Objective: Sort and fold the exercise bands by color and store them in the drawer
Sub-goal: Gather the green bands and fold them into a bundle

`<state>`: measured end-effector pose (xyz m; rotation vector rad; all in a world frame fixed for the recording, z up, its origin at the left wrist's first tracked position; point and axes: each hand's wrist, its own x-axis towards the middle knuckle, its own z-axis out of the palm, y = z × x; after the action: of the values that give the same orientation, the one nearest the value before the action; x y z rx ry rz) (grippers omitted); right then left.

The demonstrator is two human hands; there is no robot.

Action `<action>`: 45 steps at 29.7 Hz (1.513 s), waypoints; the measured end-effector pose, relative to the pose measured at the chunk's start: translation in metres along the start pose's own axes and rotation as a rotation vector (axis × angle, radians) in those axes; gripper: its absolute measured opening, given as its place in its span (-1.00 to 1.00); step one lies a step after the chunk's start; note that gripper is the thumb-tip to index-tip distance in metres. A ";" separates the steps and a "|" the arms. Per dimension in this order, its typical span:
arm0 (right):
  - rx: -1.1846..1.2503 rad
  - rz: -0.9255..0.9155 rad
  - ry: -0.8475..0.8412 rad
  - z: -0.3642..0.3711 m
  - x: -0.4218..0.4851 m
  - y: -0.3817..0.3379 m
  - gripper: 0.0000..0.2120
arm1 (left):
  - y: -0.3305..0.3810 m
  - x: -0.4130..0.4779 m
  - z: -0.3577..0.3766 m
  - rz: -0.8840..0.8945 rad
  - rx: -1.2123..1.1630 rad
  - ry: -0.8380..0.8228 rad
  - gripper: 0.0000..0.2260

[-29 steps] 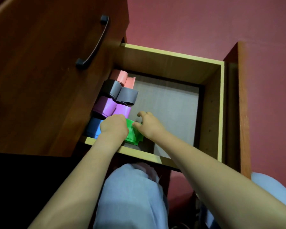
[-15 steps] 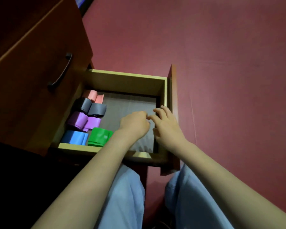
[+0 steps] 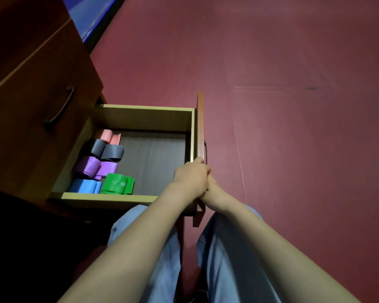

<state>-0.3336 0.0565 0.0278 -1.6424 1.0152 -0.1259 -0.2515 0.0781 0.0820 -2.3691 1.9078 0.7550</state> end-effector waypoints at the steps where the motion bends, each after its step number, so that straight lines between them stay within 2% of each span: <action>1: 0.019 -0.004 0.007 0.001 0.001 0.001 -0.51 | 0.000 -0.001 0.000 0.001 0.066 0.008 -0.67; 7: -0.018 0.032 0.041 0.003 0.004 0.003 -0.29 | -0.001 0.000 0.003 0.036 0.293 0.095 -0.68; 14: -0.039 0.048 0.010 0.013 0.008 -0.001 -0.41 | -0.015 -0.003 0.013 0.037 0.305 0.188 -0.69; 28: 0.012 0.007 0.007 0.093 0.039 -0.042 -0.22 | -0.091 -0.028 -0.008 -0.070 0.297 0.230 -0.71; 33: -0.040 -0.007 0.011 0.133 0.060 -0.057 -0.39 | -0.125 -0.039 -0.018 -0.130 0.318 0.241 -0.71; 37: -0.071 -0.043 0.015 0.154 0.067 -0.072 -0.37 | -0.146 -0.049 -0.027 -0.149 0.341 0.263 -0.69; 41: -0.001 -0.070 0.011 0.172 0.069 -0.086 -0.48 | -0.169 -0.062 -0.034 -0.187 0.310 0.277 -0.66; 43: 0.056 -0.049 -0.016 0.178 0.069 -0.090 -0.42 | -0.178 -0.066 -0.034 -0.197 0.299 0.275 -0.67; 45: 0.141 -0.017 -0.071 0.179 0.067 -0.091 -0.27 | -0.182 -0.067 -0.035 -0.204 0.292 0.274 -0.70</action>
<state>-0.1414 0.1436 0.0138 -1.5171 0.9177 -0.1461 -0.0806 0.1761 0.0851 -2.5219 1.6772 0.1328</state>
